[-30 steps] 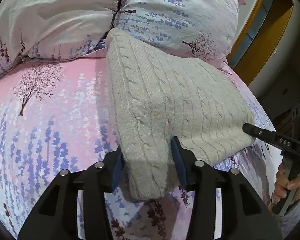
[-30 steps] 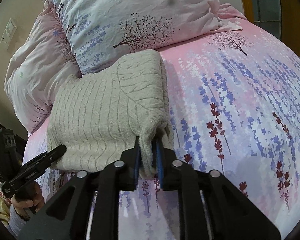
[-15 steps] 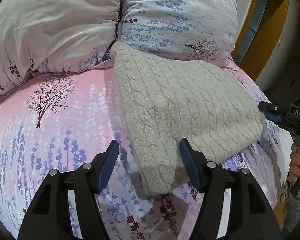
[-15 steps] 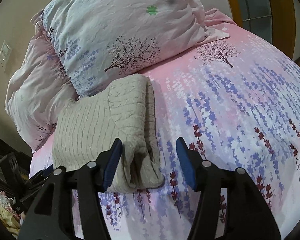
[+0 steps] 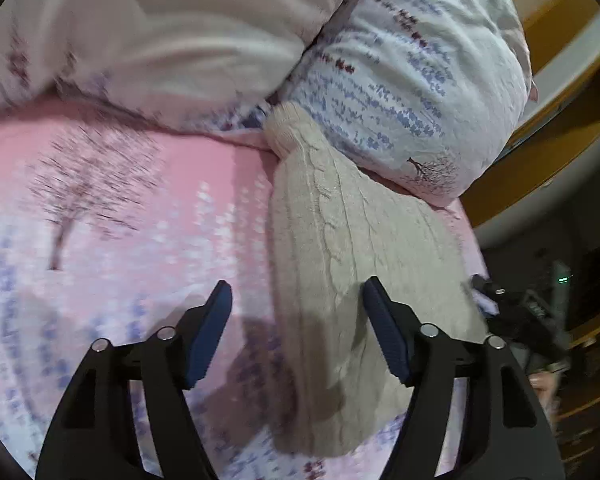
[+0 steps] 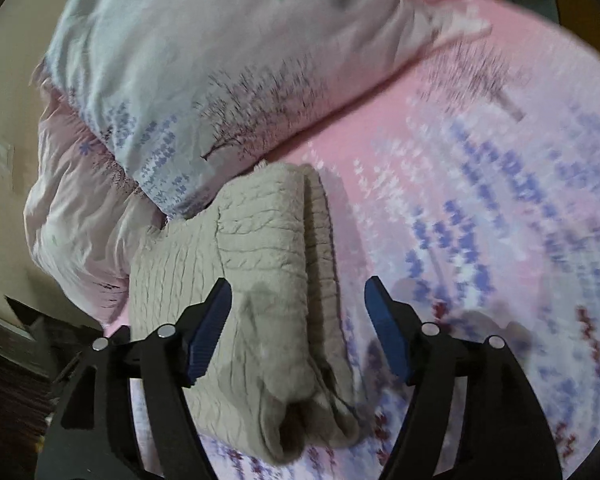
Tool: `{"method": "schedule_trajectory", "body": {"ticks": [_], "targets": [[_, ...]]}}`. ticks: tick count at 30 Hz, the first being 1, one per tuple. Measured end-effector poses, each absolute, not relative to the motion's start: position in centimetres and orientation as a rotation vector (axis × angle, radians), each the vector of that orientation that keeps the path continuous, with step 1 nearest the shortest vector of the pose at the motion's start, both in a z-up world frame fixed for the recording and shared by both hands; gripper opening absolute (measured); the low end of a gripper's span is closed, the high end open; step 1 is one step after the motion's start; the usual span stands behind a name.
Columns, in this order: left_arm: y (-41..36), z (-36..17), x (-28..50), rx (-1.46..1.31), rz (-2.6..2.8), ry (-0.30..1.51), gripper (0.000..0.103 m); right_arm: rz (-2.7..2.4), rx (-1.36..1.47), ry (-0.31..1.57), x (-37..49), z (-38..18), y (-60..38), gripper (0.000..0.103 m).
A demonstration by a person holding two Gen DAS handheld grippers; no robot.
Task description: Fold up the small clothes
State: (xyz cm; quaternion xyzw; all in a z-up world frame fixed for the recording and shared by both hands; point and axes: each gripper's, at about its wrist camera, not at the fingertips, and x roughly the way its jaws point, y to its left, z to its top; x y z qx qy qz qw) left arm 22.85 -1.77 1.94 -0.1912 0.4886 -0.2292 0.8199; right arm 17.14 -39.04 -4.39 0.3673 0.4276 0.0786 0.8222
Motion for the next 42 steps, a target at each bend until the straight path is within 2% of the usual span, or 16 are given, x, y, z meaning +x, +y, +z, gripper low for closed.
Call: {"method": "schedule_trajectory", "body": {"ticks": [11, 14, 15, 17, 18, 19, 21, 24, 30, 35, 38, 40, 42], "targets": [[-3.8, -0.2, 25.3, -0.492, -0.558, 1.073, 0.076, 0.311, 0.868, 0.95, 19.0, -6.2, -38.1, 0.074], [-4.4, -0.7, 25.7, -0.517, -0.576, 1.061, 0.074, 0.315, 0.835, 0.956, 19.1, -6.1, -37.5, 0.067], [-4.6, -0.9, 25.7, -0.527, -0.595, 1.064, 0.067, 0.313, 0.821, 0.956, 19.1, -6.0, -37.4, 0.065], [-4.6, -1.3, 25.9, -0.582, -0.616, 1.072, 0.061, 0.306, 0.812, 0.956, 19.1, -6.1, -37.4, 0.058], [-4.5, -1.5, 26.0, -0.6, -0.627, 1.071, 0.055, 0.302, 0.812, 0.959, 19.1, -6.2, -37.4, 0.043], [-4.3, -1.6, 26.1, -0.617, -0.637, 1.068, 0.054, 0.317, 0.832, 0.97, 19.1, -6.6, -37.3, 0.038], [-4.3, -1.6, 26.1, -0.63, -0.65, 1.06, 0.046, 0.334, 0.847, 0.948, 18.8, -6.8, -37.1, 0.033], [-4.2, -0.9, 25.7, -0.606, -0.665, 1.038, 0.04, 0.331, 0.85, 0.915, 18.1, -6.2, -36.8, 0.029], [-0.3, 2.0, 23.6, -0.527, -0.66, 0.975, 0.038, 0.408, 0.723, 0.828, 17.6, -2.2, -32.6, 0.024], [5.5, 2.8, 22.8, -0.511, -0.571, 0.961, 0.039, 0.472, 0.535, 0.836, 18.8, -1.1, -25.5, 0.023], [8.2, 1.1, 23.5, -0.548, -0.501, 1.021, 0.044, 0.43, 0.445, 0.868, 19.5, -2.0, -22.4, 0.025], [9.6, -0.7, 23.7, -0.596, -0.484, 1.048, 0.053, 0.376, 0.413, 0.888, 19.8, -2.8, -21.6, 0.036], [10.0, -0.8, 23.3, -0.585, -0.472, 1.03, 0.058, 0.373, 0.463, 0.911, 20.0, -3.2, -22.2, 0.041]]}}
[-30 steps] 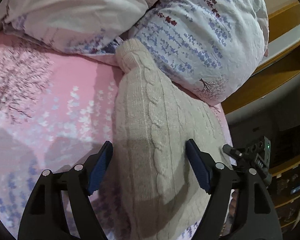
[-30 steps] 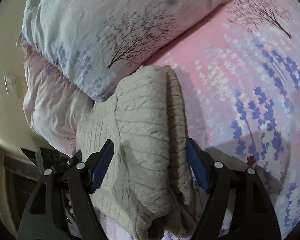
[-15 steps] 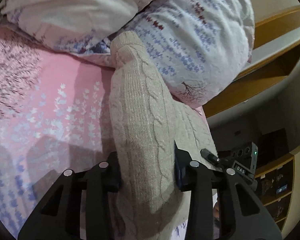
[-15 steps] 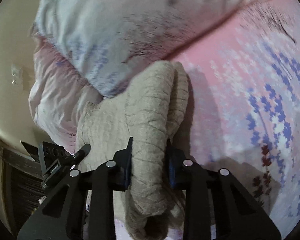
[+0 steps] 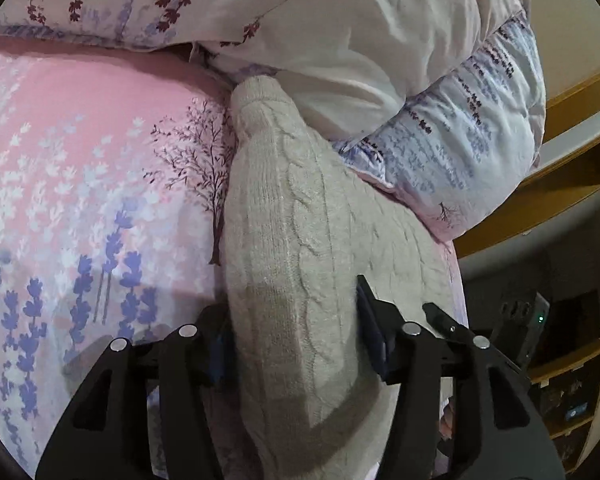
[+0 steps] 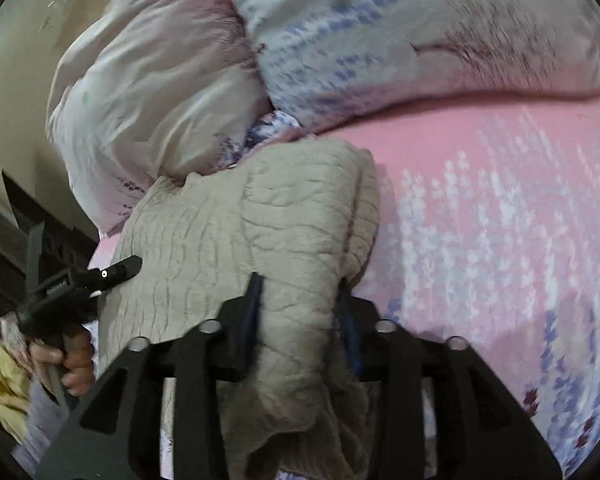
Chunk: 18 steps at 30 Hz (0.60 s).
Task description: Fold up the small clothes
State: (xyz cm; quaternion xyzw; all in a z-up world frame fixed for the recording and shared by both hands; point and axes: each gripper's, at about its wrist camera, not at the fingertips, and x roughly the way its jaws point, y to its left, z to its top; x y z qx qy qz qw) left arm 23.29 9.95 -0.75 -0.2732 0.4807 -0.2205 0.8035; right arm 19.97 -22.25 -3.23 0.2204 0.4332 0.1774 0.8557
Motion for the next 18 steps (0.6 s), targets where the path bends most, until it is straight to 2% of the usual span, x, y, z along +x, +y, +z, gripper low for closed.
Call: {"method": "schedule_trajectory", "body": {"ticks": [2, 5, 8, 9, 10, 11, 13, 15, 18], "targets": [[9.5, 0.5, 22.8, -0.509, -0.43, 0.997, 0.059, 0.366, 0.497, 0.894, 19.7, -2.6, -23.1, 0.041], [9.1, 4.0, 20.5, -0.333, -0.325, 0.819, 0.059, 0.31, 0.51, 0.806, 19.0, -0.8, -24.9, 0.043], [7.4, 6.2, 19.0, -0.231, -0.324, 0.715, 0.059, 0.314, 0.524, 0.822, 20.2, -0.4, -25.2, 0.043], [6.2, 6.5, 18.7, -0.184, -0.344, 0.699, 0.059, 0.322, 0.521, 0.83, 20.6, -0.5, -24.9, 0.041], [5.2, 6.5, 18.8, -0.15, -0.365, 0.704, 0.059, 0.33, 0.505, 0.848, 20.9, -0.9, -24.3, 0.02], [4.3, 6.3, 19.0, -0.133, -0.373, 0.716, 0.059, 0.329, 0.495, 0.864, 21.3, -1.3, -23.8, 0.012], [3.2, 5.2, 20.0, -0.131, -0.398, 0.78, 0.057, 0.296, 0.478, 0.86, 21.7, -1.8, -23.3, 0.009], [2.5, 3.9, 21.1, -0.139, -0.419, 0.838, 0.046, 0.262, 0.484, 0.859, 22.0, -1.9, -23.6, 0.008], [1.5, 3.1, 22.0, -0.123, -0.406, 0.853, 0.044, 0.235, 0.532, 0.89, 23.0, -2.9, -24.6, 0.008]]}}
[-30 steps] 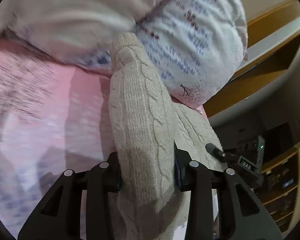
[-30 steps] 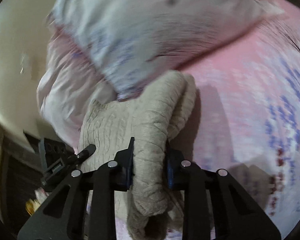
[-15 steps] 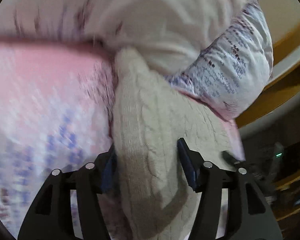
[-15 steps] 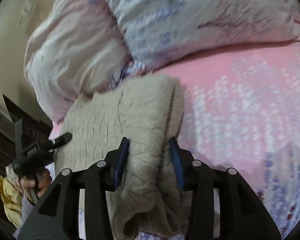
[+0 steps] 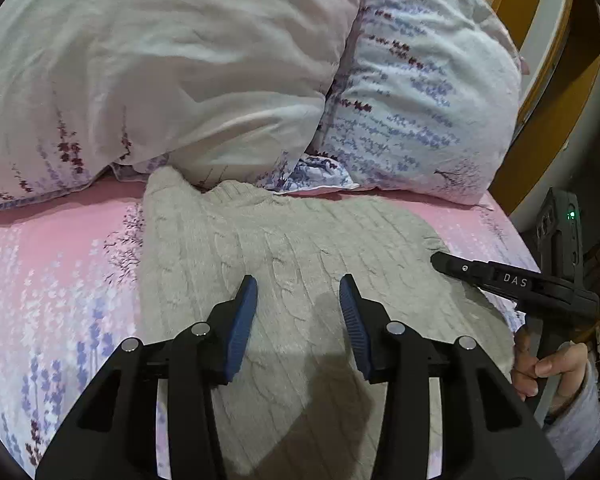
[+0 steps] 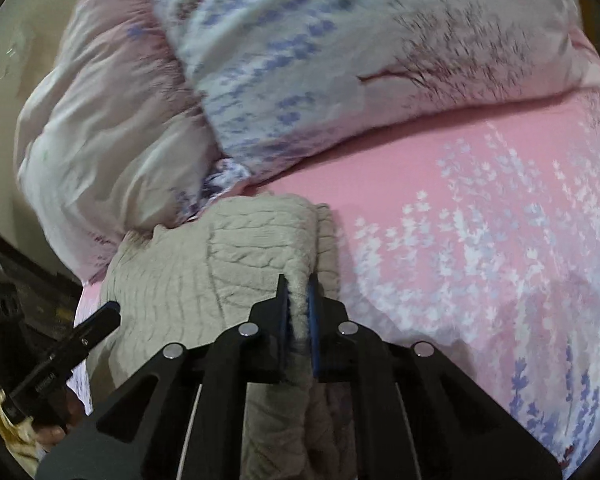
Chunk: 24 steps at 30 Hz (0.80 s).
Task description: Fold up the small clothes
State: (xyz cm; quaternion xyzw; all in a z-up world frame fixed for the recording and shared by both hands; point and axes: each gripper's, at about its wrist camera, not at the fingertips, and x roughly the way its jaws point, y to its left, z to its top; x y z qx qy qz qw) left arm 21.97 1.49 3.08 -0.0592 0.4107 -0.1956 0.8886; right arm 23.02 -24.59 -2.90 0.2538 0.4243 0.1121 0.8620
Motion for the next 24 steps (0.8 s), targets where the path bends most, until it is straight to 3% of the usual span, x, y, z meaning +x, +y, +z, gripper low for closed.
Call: {"method": "schedule_trajectory", "body": {"ticks": [3, 6, 12, 14, 18, 21, 24], "targets": [[1.2, 3.1, 22.7, -0.112, -0.396, 0.869, 0.044, 0.236, 0.519, 0.91, 23.9, -3.0, -24.4, 0.012], [2.4, 4.2, 21.4, -0.153, -0.418, 0.861, 0.044, 0.241, 0.522, 0.896, 21.9, -1.7, -25.1, 0.039], [4.1, 5.6, 14.0, 0.008, -0.409, 0.708, 0.045, 0.32, 0.472, 0.818, 14.3, 0.5, -25.9, 0.038], [3.2, 5.0, 12.1, 0.067, -0.411, 0.692, 0.045, 0.288, 0.392, 0.781, 12.1, 0.9, -25.1, 0.032], [1.2, 3.0, 10.8, 0.134, -0.424, 0.721, 0.045, 0.239, 0.24, 0.609, 9.0, 2.2, -22.8, 0.029], [0.1, 1.7, 11.5, 0.156, -0.399, 0.768, 0.048, 0.271, 0.091, 0.641, 9.2, 1.8, -19.5, 0.029], [0.1, 1.2, 11.9, 0.136, -0.385, 0.787, 0.052, 0.198, 0.006, 0.798, 11.5, -0.9, -18.0, 0.028]]}}
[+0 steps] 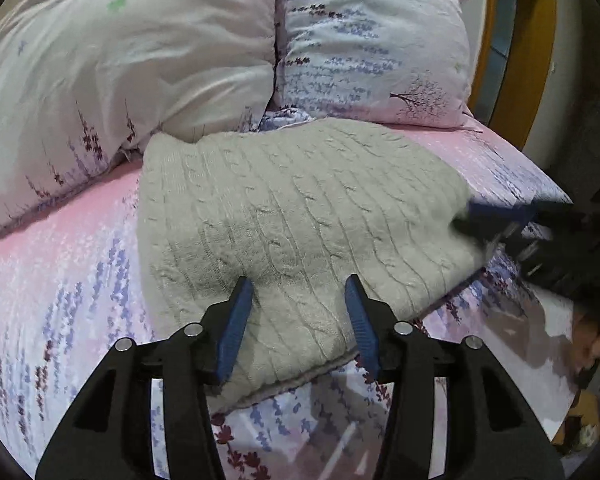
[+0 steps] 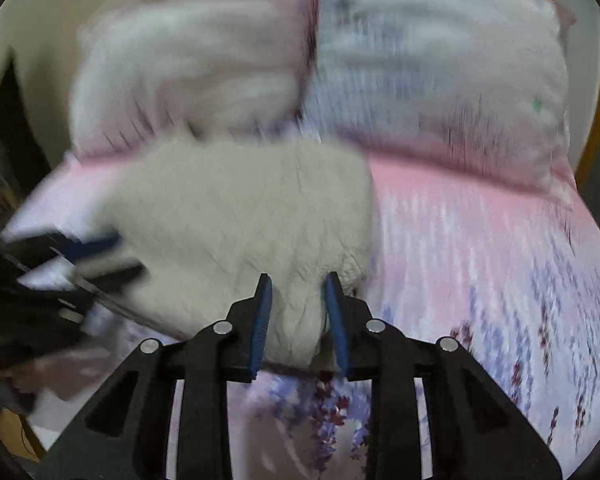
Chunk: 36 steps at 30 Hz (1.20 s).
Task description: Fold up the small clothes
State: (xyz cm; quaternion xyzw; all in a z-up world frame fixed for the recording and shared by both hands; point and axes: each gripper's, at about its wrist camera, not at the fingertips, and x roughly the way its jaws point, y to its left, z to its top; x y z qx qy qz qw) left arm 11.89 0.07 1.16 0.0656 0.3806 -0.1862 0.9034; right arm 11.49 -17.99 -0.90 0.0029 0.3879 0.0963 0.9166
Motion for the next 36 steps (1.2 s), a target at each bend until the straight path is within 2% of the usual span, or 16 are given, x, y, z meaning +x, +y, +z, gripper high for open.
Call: {"method": "schedule_trajectory", "body": {"ticks": [4, 7, 8, 9, 10, 11, 16, 18, 20, 23, 26, 31, 36], "targets": [[0.0, 1.2, 11.5, 0.122, -0.359, 0.788, 0.055, 0.172, 0.043, 0.808, 12.1, -1.0, -17.9, 0.029], [0.1, 1.5, 10.4, 0.115, -0.331, 0.775, 0.062, 0.149, -0.013, 0.811, 11.8, -1.0, -17.0, 0.033], [0.1, 1.6, 10.1, 0.113, -0.323, 0.77, 0.067, 0.146, -0.017, 0.814, 11.9, -0.9, -16.7, 0.036], [0.3, 1.9, 9.6, 0.112, -0.312, 0.76, 0.071, 0.148, -0.013, 0.817, 11.7, -0.9, -16.8, 0.047], [0.4, 1.9, 9.2, 0.111, -0.306, 0.752, 0.072, 0.146, 0.0, 0.829, 11.5, -1.0, -17.0, 0.07], [0.4, 2.0, 9.0, 0.111, -0.298, 0.745, 0.074, 0.131, 0.006, 0.842, 11.4, -1.2, -17.1, 0.077], [0.7, 2.4, 7.7, 0.144, -0.221, 0.715, 0.083, 0.115, 0.083, 0.819, 10.0, -1.1, -18.7, 0.075], [0.9, 2.7, 7.2, 0.155, -0.174, 0.7, 0.094, 0.104, 0.08, 0.808, 9.5, -0.7, -19.1, 0.076], [1.2, 3.1, 6.7, 0.156, -0.142, 0.672, 0.098, 0.095, 0.081, 0.806, 8.9, -0.4, -19.4, 0.08], [1.6, 3.6, 6.2, 0.142, -0.124, 0.653, 0.102, 0.071, 0.086, 0.778, 7.8, 0.1, -19.8, 0.09], [1.7, 3.8, 5.7, 0.161, -0.078, 0.636, 0.102, 0.005, 0.053, 0.736, 6.8, 0.9, -19.7, 0.101], [2.6, 2.9, 4.6, 0.138, -0.033, 0.674, 0.102, -0.016, -0.003, 0.664, 4.9, 1.8, -18.6, 0.101], [4.1, 1.1, 4.7, 0.052, -0.038, 0.764, 0.102, 0.059, 0.048, 0.726, 4.6, 0.4, -17.5, 0.101]]}}
